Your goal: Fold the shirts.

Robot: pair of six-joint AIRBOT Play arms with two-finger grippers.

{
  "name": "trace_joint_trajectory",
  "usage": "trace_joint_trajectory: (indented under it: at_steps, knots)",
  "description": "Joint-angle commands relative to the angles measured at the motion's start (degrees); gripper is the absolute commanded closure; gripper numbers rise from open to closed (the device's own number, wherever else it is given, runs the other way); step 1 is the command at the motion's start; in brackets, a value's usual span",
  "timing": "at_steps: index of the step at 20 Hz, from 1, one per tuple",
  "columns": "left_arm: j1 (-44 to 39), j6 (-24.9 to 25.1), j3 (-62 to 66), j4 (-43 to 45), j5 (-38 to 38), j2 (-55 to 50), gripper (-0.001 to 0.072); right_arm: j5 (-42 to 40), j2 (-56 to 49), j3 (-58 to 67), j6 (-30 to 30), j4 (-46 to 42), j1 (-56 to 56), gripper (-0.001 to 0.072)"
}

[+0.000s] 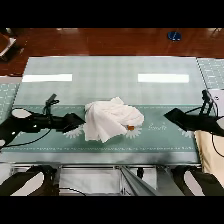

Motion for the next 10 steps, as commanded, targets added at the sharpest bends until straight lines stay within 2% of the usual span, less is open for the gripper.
trace_joint_trajectory:
  at_steps: [1,2,3,5,10]
  knots:
    - [-6.73,7.76,1.70,-11.63,3.89,-9.84,0.0007,-1.38,2.03,-6.25,-2.32,5.49,-2.29,0.0097]
    - [-8.04,7.85,3.10,-11.63,3.89,-12.15,0.0009,-1.36,2.03,-6.25,-2.29,5.62,-2.27,0.0097]
    - [-8.70,7.85,4.37,-11.65,3.82,-13.94,0.0044,-1.42,1.90,-6.25,-2.32,5.97,-1.86,0.0097]
    - [-8.81,8.39,7.06,-11.61,1.81,-16.22,0.0682,-2.05,-0.98,-6.23,-2.51,7.69,1.03,0.0097]
    - [-6.38,9.68,11.43,-11.61,-1.81,-16.28,0.0688,-7.98,-19.08,-1.01,-11.10,19.87,12.24,0.0097]
